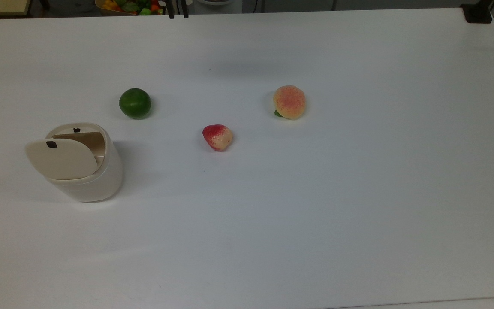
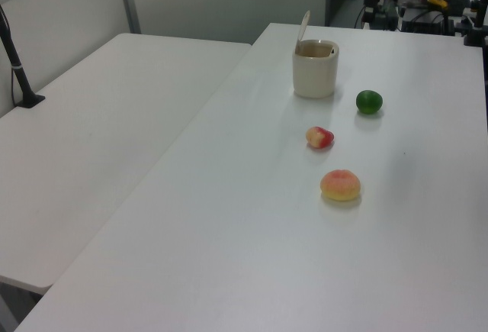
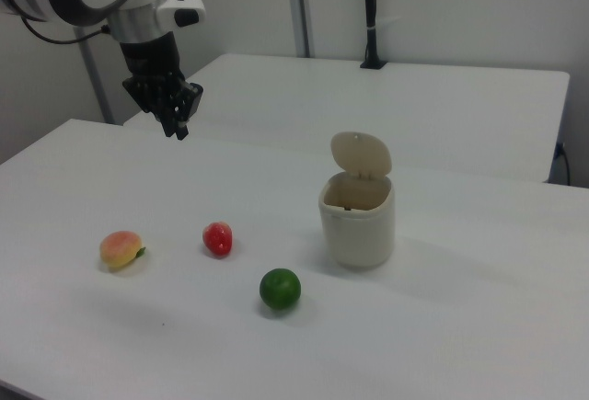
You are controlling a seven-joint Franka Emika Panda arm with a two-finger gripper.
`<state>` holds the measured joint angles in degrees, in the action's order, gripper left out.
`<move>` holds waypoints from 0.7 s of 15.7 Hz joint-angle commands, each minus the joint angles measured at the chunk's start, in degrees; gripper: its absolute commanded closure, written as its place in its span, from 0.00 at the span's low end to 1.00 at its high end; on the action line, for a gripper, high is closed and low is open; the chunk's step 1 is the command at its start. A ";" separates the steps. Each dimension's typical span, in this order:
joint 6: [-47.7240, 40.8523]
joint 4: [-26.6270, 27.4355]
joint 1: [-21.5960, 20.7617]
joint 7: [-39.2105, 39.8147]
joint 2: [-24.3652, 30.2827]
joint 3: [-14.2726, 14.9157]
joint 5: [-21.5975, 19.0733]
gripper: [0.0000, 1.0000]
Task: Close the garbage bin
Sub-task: 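Move the gripper toward the cream bin and over its open lid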
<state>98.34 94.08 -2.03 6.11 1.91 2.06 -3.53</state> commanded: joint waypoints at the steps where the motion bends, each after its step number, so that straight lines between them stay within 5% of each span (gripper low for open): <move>1: 1.86 1.72 -0.69 1.10 0.90 0.84 0.01 0.94; 11: 4.22 1.81 -0.60 0.57 0.64 0.84 -0.52 1.00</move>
<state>99.71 94.18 -2.03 6.14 1.86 2.07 -3.54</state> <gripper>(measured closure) 0.996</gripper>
